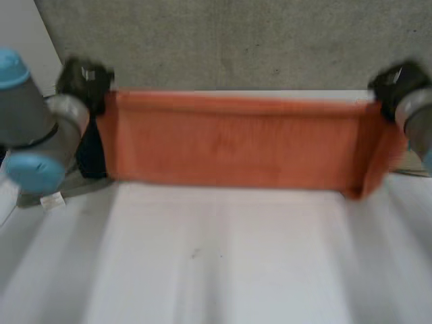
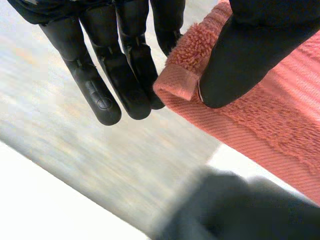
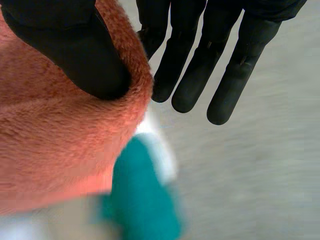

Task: Fold the laundry.

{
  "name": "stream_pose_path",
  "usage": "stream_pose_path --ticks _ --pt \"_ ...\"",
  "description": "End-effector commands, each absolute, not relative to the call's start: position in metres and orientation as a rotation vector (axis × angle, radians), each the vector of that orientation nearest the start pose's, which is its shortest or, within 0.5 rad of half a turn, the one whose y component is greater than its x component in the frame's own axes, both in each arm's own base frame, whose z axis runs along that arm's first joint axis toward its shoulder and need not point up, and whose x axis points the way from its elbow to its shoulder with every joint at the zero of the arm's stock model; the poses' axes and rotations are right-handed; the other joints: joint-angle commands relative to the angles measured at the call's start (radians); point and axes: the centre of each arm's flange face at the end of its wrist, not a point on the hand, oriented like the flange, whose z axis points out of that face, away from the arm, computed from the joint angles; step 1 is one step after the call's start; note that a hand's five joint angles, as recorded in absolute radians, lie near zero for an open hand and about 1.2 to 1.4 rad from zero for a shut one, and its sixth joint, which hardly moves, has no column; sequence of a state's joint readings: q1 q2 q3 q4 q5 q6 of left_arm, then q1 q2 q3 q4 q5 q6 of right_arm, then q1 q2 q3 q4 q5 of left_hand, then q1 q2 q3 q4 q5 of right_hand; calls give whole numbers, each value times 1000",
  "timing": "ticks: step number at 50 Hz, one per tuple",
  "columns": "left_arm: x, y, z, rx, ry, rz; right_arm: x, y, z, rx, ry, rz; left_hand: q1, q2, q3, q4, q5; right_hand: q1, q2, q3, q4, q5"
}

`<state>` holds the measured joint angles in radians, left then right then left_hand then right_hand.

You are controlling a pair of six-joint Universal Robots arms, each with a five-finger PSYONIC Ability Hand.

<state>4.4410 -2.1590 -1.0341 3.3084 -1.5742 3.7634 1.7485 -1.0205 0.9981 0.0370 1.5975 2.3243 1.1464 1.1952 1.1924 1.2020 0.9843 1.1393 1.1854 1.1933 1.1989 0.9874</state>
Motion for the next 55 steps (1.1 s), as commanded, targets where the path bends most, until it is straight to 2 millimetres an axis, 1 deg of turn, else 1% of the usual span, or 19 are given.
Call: stream_pose_path --ticks 1,2,6,12,14,16,17,19,20,22,24,28,30,38,43,46,47,48,55 --pt "-244 -418 402 292 1241 -2682 207 -419 383 -597 1563 -3163 250 201 204 194 237 257 211 203 197 234" --pt "-243 -418 403 272 1236 -2693 208 -416 389 -561 1480 -3201 250 201 204 194 237 257 211 203 197 234" --pt "-248 -416 389 300 1314 -2665 212 -415 381 -622 1492 -3159 250 201 204 194 237 257 211 203 197 234" --pt "-245 -411 328 404 1574 -2504 214 -417 345 -739 1656 -3008 250 201 204 194 237 257 211 203 197 234" --pt "-241 -409 315 419 1623 -2461 215 -417 325 -786 1748 -2929 250 201 204 194 237 257 211 203 197 234" --pt "-239 -406 291 457 1708 -2395 216 -417 309 -824 1810 -2867 250 201 204 194 237 257 211 203 197 234" --pt "-239 -404 283 472 1737 -2373 216 -417 290 -866 1874 -2793 250 201 204 194 237 257 211 203 197 234" --pt "-237 -398 258 514 1824 -2302 216 -415 270 -911 1943 -2708 250 201 204 194 237 257 211 203 197 234" --pt "-236 -395 248 530 1855 -2276 217 -412 249 -959 2009 -2615 250 201 204 194 237 257 211 203 197 234" --pt "-235 -385 225 573 1935 -2205 217 -409 228 -1005 2069 -2519 250 201 204 194 237 257 211 203 197 234" --pt "-235 -379 211 605 1981 -2165 216 -403 196 -1057 2156 -2376 250 201 204 194 237 257 211 203 197 234" --pt "-234 -363 188 668 2065 -2100 213 -392 162 -1080 2271 -2212 250 201 204 194 237 257 211 203 197 234" --pt "-232 -357 180 695 2096 -2070 211 -388 155 -1067 2302 -2166 250 201 204 194 237 257 211 203 197 234" --pt "-225 -347 180 701 2117 -2049 189 -389 147 -848 2432 -2010 250 201 204 194 237 -188 -234 -242 -247 -210" --pt "-222 -345 184 691 2109 -2057 176 -390 145 -793 2513 -1913 250 201 204 194 237 -241 -287 -295 -301 -264" --pt "-222 -345 187 689 2104 -2062 170 -392 136 -785 2563 -1847 250 201 204 194 237 -113 -159 -167 -172 -135" --pt "-222 -345 187 691 2104 -2063 167 -392 133 -780 2581 -1825 250 201 204 194 237 170 124 116 110 147" --pt "-222 -345 187 693 2104 -2064 165 -392 132 -779 2585 -1819 250 201 204 194 237 256 210 202 197 233" --pt "-220 -335 189 709 2120 -2041 159 -383 131 -814 2632 -1761 250 201 204 194 237 257 211 203 197 234"
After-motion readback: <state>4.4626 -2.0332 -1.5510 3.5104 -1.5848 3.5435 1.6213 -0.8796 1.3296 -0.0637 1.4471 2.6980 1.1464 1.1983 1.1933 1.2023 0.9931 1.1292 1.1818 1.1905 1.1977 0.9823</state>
